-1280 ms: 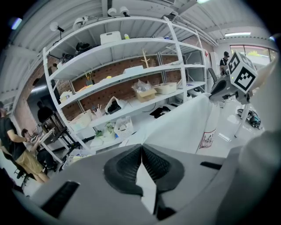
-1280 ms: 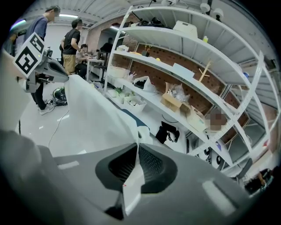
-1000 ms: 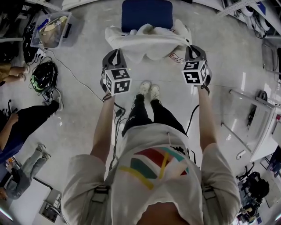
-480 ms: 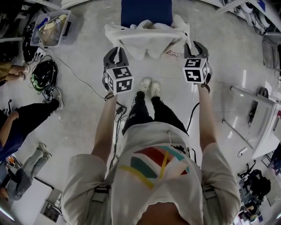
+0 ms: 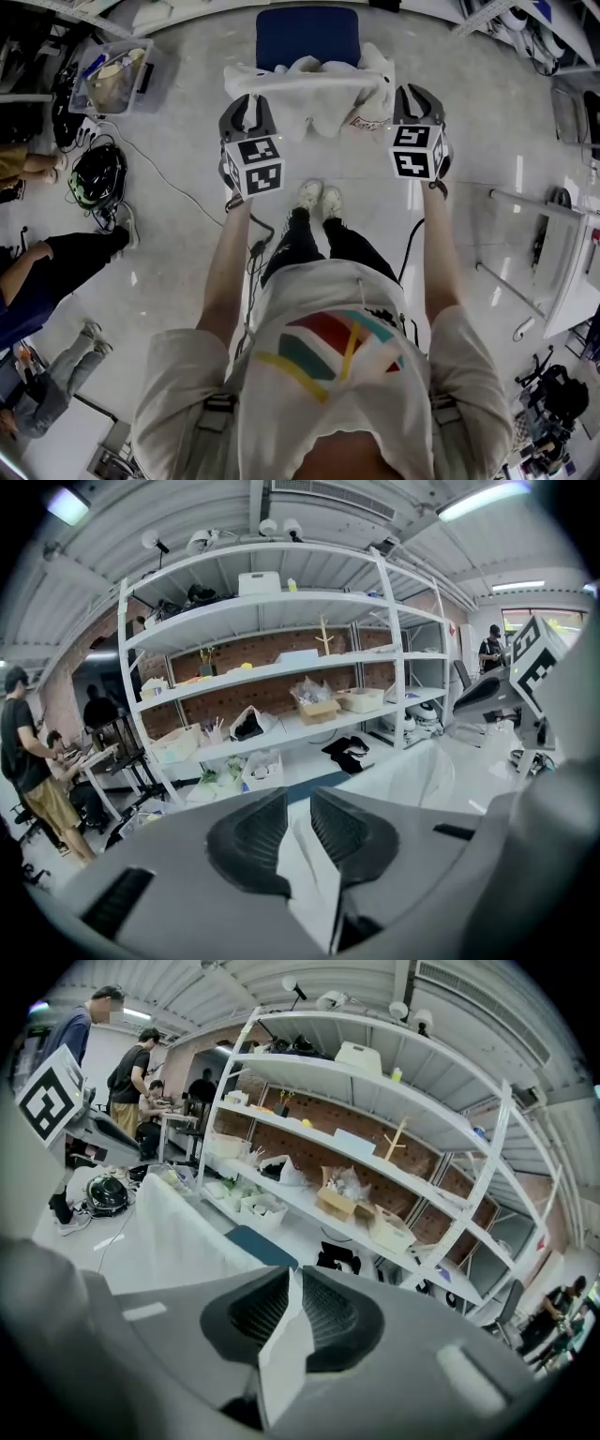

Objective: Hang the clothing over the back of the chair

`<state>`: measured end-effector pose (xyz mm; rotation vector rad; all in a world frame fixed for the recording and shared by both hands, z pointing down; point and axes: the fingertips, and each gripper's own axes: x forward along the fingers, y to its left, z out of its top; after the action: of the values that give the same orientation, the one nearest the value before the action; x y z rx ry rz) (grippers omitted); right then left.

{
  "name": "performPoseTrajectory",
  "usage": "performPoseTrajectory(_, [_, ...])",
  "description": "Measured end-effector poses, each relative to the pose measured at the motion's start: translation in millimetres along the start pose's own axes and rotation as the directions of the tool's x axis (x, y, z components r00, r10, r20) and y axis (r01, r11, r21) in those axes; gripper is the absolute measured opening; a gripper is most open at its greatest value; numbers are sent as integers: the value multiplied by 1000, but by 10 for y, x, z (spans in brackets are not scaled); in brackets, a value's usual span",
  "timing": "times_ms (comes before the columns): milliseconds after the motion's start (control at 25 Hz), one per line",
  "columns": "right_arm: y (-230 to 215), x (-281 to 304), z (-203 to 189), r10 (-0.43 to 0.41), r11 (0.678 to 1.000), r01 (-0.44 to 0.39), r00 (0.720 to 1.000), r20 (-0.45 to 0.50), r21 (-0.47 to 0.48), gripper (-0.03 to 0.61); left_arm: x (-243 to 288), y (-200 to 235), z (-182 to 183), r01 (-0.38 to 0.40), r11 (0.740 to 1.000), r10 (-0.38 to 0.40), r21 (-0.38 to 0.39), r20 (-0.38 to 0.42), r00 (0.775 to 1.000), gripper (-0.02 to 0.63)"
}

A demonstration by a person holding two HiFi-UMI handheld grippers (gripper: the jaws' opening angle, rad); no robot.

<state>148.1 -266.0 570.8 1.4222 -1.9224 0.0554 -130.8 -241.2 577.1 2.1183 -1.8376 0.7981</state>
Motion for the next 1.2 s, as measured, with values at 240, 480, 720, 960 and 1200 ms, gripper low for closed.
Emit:
performPoseTrajectory(240, [-218, -249, 564, -61, 998, 60, 991, 122, 8, 6, -189, 224, 606, -32, 999, 32, -1, 126, 992, 61])
performPoseTrajectory(480, [-395, -599, 1124, -115, 993, 104, 960, 255, 57, 5, -459, 458, 1172, -36, 999, 40, -22, 246, 968, 28])
performPoseTrajectory(720, [-375, -1116, 1598, -126, 990, 88, 908, 400, 112, 6, -827, 507, 1478, -21, 997, 43, -68, 342, 939, 23])
performPoseTrajectory(960, [-365, -1598, 1870, -163, 982, 89, 847, 506, 168, 6, -1216, 480, 1696, -24, 995, 63, -95, 429, 901, 23])
performPoseTrajectory(1200, [-183, -1844, 1784, -179, 975, 73, 821, 542, 211, 6, -1473, 246, 1802, -13, 998, 44, -66, 493, 869, 23])
